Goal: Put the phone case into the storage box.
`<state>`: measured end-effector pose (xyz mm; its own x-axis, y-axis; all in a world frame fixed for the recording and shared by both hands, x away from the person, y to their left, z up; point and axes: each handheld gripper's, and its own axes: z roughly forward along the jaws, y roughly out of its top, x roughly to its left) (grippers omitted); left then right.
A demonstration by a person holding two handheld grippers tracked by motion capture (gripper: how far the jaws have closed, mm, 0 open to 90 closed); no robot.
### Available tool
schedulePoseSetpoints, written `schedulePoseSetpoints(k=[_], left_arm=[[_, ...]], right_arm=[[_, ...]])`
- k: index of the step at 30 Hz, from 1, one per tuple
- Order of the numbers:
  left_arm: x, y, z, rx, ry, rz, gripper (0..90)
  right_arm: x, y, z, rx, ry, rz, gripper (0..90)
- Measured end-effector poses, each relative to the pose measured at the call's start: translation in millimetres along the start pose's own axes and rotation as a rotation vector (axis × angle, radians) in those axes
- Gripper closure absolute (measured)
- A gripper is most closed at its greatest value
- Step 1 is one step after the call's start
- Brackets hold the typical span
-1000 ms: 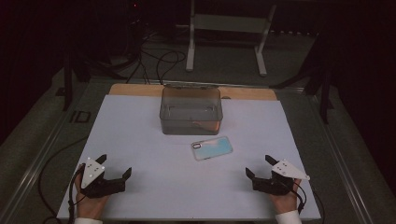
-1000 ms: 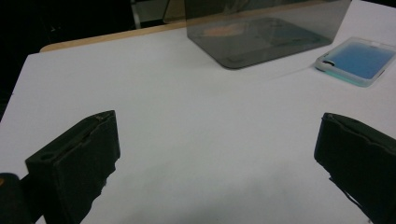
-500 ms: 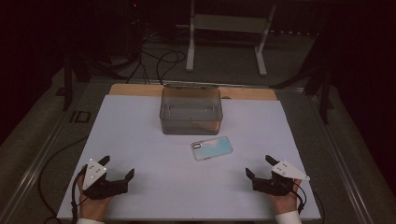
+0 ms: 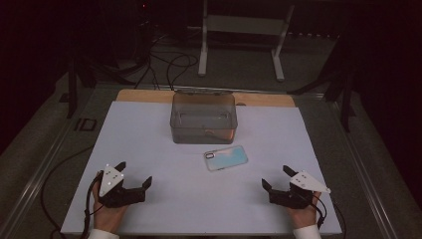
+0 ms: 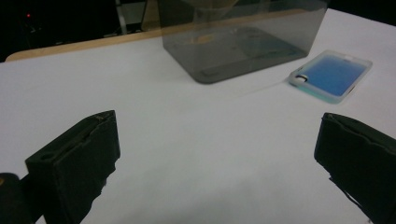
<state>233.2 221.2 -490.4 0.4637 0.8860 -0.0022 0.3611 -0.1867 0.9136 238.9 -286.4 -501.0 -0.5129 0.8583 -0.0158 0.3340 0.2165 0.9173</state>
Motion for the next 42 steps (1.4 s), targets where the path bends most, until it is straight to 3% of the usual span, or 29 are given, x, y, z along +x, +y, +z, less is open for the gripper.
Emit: schedulePoseSetpoints(k=[12, 32, 42], left_arm=[[-8.2, 20.9, 26.3, -0.008, -0.012, 0.025, 0.6], [-21.5, 42.7, 70.4, 0.014, -0.047, 0.063, 1.2], [-25.9, 50.4, 88.6, 0.016, -0.059, 0.034, 1.8]], right_arm=[[-1.1, -0.2, -0.7, -0.001, -0.007, 0.007, 8.4], [-3.0, -0.6, -1.4, 0.003, -0.008, 0.011, 8.4], [-2.9, -0.7, -1.2, 0.006, -0.01, 0.012, 8.4]])
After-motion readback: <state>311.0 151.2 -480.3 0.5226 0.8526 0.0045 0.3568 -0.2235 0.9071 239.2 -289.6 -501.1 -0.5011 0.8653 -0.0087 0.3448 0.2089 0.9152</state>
